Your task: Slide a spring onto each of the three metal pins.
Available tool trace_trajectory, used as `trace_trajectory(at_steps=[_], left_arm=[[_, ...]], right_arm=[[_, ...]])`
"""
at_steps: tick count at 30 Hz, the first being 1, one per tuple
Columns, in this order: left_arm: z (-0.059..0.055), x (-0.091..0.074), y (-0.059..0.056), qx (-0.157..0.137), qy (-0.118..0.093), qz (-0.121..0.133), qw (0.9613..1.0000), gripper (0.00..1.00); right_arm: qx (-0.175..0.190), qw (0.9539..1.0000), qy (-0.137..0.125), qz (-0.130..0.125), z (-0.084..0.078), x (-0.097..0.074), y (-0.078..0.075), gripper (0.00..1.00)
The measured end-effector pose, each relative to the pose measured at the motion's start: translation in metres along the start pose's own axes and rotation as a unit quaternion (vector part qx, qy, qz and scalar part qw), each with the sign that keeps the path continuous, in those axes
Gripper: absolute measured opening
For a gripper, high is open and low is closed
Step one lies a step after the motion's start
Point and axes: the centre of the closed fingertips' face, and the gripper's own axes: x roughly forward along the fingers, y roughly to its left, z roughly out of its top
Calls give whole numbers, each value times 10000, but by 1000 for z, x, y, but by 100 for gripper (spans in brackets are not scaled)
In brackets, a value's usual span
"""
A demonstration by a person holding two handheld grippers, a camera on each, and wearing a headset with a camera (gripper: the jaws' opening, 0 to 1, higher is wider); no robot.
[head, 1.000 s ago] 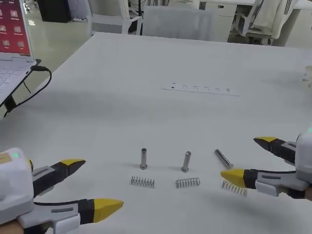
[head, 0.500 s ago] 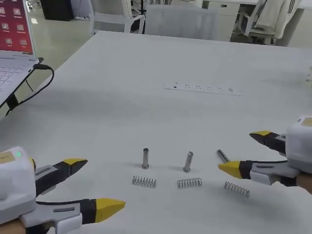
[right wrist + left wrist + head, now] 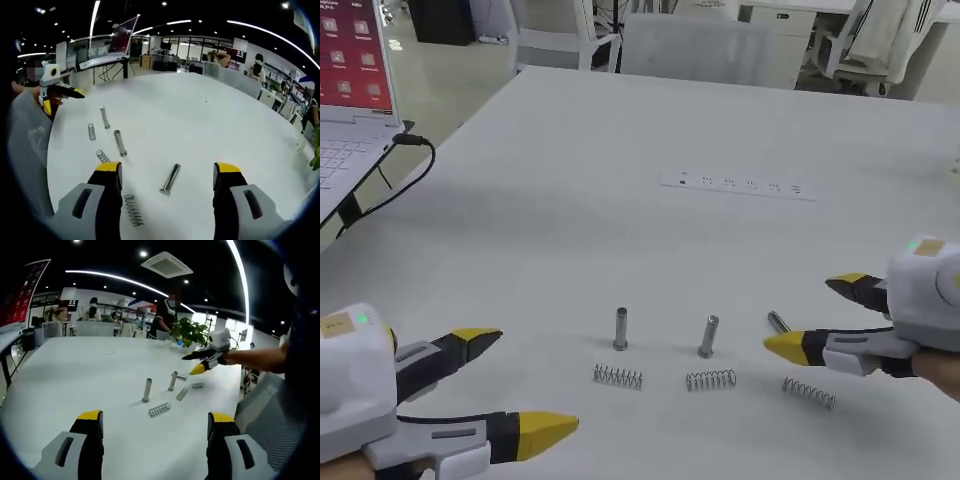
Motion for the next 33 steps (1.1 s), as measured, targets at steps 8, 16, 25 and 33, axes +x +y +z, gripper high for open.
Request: trace_trajectory(at_steps=[8,16,25,33], left_arm=[[0,0,-1,10,9,1,10000,82],[0,0,-1,6,15,-5,10000,82],[0,1,-1,9,19,-4,10000,81],[-1,1,0,-4,0,3,10000,81]], right_arm=[[27,9999,106,-46,0,5,-4,71],[106,9995,277,-101,-2,14,-9,66],[300,9980,499,-227,-8,20,-15,53],[453,9962,691,-285,-12,26,-18,40]])
